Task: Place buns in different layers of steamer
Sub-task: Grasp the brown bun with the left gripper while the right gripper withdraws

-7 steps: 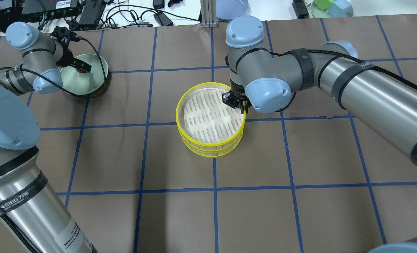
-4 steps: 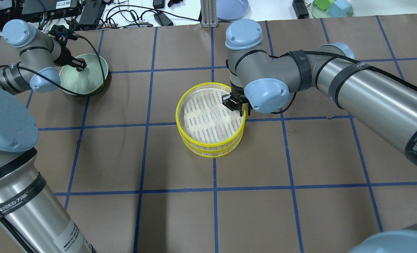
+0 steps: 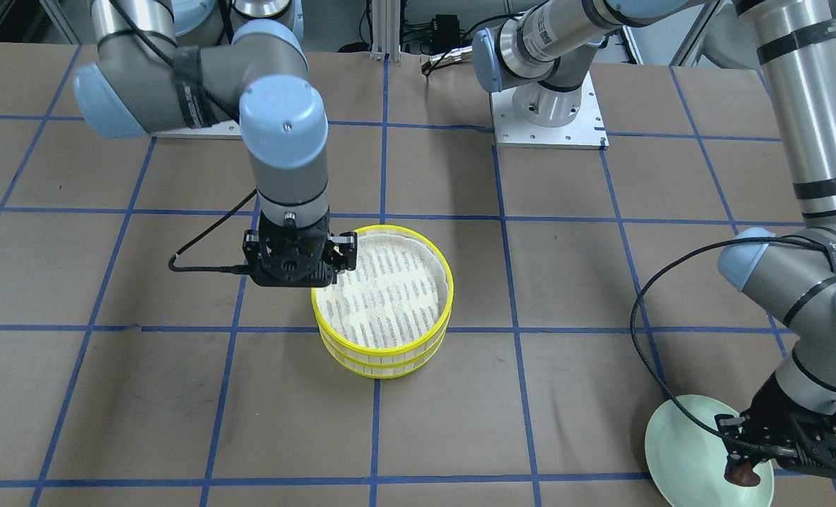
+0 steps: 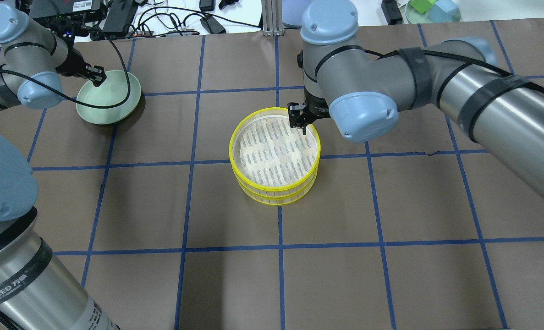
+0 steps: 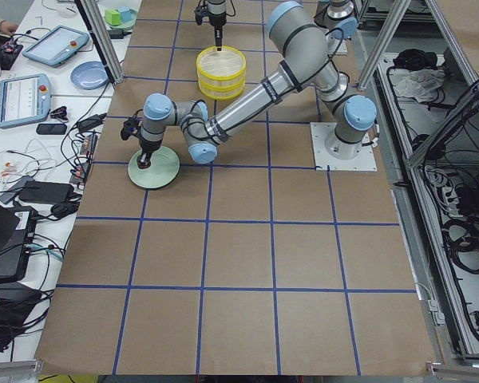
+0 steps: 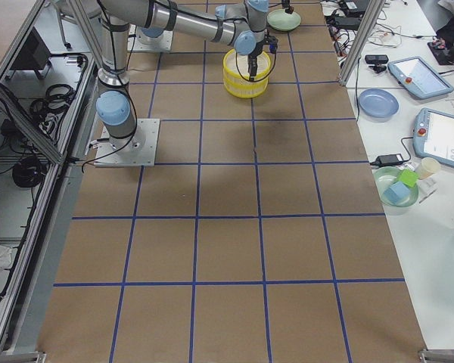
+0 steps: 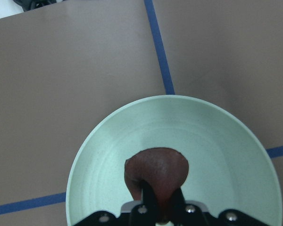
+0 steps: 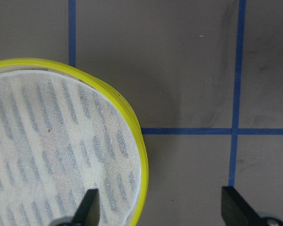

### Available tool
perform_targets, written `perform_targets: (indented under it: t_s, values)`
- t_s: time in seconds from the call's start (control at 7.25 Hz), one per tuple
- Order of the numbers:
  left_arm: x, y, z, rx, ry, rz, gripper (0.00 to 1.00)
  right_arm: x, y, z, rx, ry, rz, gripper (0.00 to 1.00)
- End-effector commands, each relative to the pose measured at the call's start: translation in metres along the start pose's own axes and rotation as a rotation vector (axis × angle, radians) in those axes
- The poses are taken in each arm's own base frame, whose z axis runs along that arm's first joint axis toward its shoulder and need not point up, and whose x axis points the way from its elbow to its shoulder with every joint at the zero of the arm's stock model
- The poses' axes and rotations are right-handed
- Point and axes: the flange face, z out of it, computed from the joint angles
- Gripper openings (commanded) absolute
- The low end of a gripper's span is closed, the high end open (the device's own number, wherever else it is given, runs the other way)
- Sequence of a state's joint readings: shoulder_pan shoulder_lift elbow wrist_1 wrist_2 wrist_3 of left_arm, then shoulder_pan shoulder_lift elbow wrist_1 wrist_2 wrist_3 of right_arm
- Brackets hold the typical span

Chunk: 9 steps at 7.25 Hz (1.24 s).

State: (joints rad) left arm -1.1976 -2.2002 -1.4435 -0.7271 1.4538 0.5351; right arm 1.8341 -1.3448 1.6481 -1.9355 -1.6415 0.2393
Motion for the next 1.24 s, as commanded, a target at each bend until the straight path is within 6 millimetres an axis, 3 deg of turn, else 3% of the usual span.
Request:
perform_targets:
  t_s: [0.0, 0.14, 0.28, 0.41, 0.55, 0.83, 1.1]
  values:
    - [0.029, -0.008, -0.025, 0.009, 0.009, -0.108, 0.0, 0.029, 0.038, -0.124, 0.077, -0.017, 0.002, 1.0]
    - [0.05, -0.014, -0.038, 0.018, 0.014, -0.15, 0.0, 0.033, 0.05, -0.16, 0.096, -0.035, 0.001, 1.0]
    - [0.067, -0.017, -0.048, 0.016, 0.027, -0.23, 0.0, 0.03, 0.049, -0.156, 0.08, -0.051, -0.003, 1.0]
    - [0.103, -0.026, -0.064, 0.01, 0.052, -0.283, 0.0, 0.03, 0.045, -0.146, 0.058, -0.049, 0.001, 1.0]
    - [0.155, -0.034, -0.082, -0.004, 0.077, -0.304, 0.0, 0.037, 0.041, -0.148, 0.064, -0.049, 0.015, 1.0]
    - [0.241, -0.035, -0.116, -0.055, 0.115, -0.333, 0.0, 0.105, 0.02, -0.156, 0.053, -0.093, 0.118, 1.0]
    - [0.302, -0.024, -0.141, -0.126, 0.138, -0.371, 0.0, 0.12, 0.022, -0.158, 0.061, -0.027, -0.003, 1.0]
